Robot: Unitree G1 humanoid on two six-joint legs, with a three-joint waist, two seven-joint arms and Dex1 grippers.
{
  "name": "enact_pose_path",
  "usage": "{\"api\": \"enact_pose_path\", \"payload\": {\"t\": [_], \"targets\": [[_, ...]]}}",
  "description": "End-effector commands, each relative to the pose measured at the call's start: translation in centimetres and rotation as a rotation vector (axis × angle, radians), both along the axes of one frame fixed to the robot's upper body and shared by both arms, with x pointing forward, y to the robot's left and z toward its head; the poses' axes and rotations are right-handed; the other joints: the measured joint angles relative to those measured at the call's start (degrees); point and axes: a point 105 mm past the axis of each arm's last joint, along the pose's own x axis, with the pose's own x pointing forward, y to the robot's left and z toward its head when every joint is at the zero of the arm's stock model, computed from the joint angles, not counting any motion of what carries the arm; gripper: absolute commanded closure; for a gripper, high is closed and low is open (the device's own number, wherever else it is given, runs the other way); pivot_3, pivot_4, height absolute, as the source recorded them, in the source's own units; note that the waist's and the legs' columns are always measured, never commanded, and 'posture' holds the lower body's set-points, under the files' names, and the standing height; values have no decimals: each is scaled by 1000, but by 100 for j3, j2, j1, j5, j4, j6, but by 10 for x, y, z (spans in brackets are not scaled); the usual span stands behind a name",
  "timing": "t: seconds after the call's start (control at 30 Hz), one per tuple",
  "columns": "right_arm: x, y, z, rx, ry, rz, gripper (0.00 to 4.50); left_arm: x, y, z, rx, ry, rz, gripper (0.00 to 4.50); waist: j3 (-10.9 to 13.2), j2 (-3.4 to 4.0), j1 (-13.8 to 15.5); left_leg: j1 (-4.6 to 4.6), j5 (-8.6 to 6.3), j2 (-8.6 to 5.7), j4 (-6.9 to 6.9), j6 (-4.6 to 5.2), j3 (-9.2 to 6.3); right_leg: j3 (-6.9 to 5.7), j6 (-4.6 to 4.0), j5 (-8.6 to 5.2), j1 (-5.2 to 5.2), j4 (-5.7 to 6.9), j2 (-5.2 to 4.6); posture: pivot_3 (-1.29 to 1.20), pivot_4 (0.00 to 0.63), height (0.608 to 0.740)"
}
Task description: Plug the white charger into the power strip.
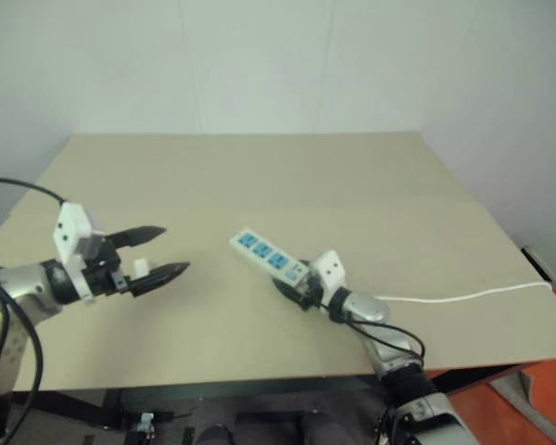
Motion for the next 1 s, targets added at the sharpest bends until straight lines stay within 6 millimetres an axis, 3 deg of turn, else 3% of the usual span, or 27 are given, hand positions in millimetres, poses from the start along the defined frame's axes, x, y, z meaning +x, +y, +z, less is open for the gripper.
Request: {"api": "enact_pose_path", "payload": {"t": [0.03, 0.17, 0.27, 0.43, 0.77, 0.93, 1.0], "targets": [[7, -6, 11, 18, -39, 4, 1085, -2, 4, 10, 28, -53, 7, 0, 0, 0, -17, 2, 0, 0, 0, 0, 1, 1, 0, 0, 2, 0, 0, 0, 150, 740], [-3, -10, 42, 113, -121, 152, 1085, 0, 6, 15, 60, -57, -19, 0, 2, 2, -3, -24, 0, -1, 0, 0, 0, 1, 0, -1, -17, -3, 0, 0, 150, 740], [-25, -8, 51, 81, -176, 373, 1085, 6, 10, 21, 118, -62, -63, 0, 7, 7, 41, -48, 0, -1, 0, 0, -3, -5, 1, -2, -32, -10, 0, 0, 150, 740], [-44, -5, 38, 38, -156, 612, 1085, 23, 14, 33, 218, -75, -142, 0, 7, 8, 81, -46, 0, -1, -6, 0, -1, -7, 3, -5, -32, -18, 1, 0, 150, 740], [-37, -1, -1, -98, -63, 715, 1085, 46, 14, 49, 467, -54, -335, 0, 10, 11, 56, -45, 0, -1, 0, 1, -3, -4, 2, -4, -31, -8, 7, 0, 150, 740], [-36, -4, -12, -135, -17, 723, 1085, 70, 17, 50, 714, 5, -302, 0, 9, 10, 55, -39, 0, -2, 4, 1, -9, -7, 3, -4, -22, -6, 9, 0, 150, 740], [-37, -2, -13, -129, -13, 725, 1085, 82, 27, 43, 921, 69, -262, 0, 9, 9, 54, -36, 1, -2, 10, 1, -11, -7, 4, -5, -19, 2, 10, 0, 150, 740]]}}
